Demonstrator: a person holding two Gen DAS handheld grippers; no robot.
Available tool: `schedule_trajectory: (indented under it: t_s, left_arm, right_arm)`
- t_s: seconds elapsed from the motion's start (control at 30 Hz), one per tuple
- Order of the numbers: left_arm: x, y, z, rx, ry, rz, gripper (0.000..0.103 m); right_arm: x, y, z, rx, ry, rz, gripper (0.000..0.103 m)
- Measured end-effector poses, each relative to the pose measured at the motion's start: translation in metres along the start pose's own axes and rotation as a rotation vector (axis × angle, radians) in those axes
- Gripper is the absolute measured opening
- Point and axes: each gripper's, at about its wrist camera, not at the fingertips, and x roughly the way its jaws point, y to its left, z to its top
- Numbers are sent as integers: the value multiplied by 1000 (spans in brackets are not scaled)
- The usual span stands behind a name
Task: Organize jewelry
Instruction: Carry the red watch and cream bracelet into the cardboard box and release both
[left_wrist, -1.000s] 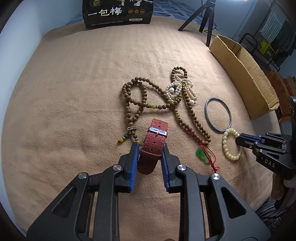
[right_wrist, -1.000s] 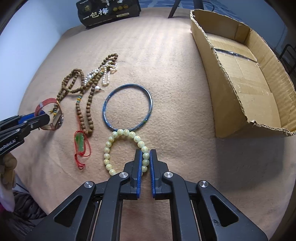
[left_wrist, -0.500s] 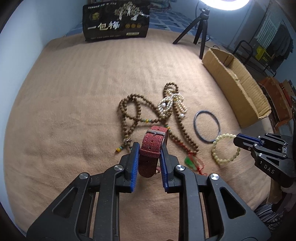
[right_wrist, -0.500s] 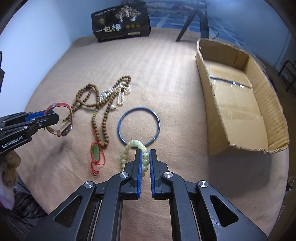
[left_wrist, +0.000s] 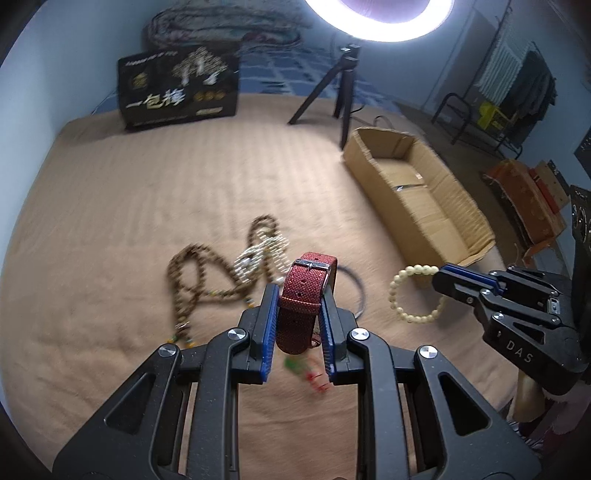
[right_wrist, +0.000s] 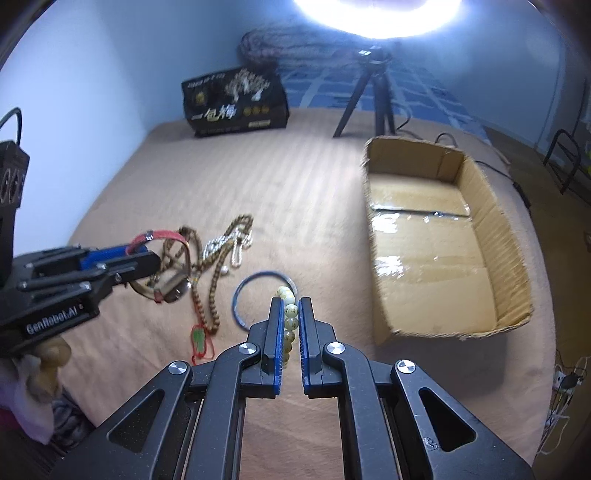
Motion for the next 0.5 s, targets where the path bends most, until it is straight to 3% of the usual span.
schedule_trajectory:
  t_s: [0.5]
  left_arm:
    - [13,-66,31,61,-40,-98,20]
  right_arm:
    - [-31,-77,22,126,-115,-122,6]
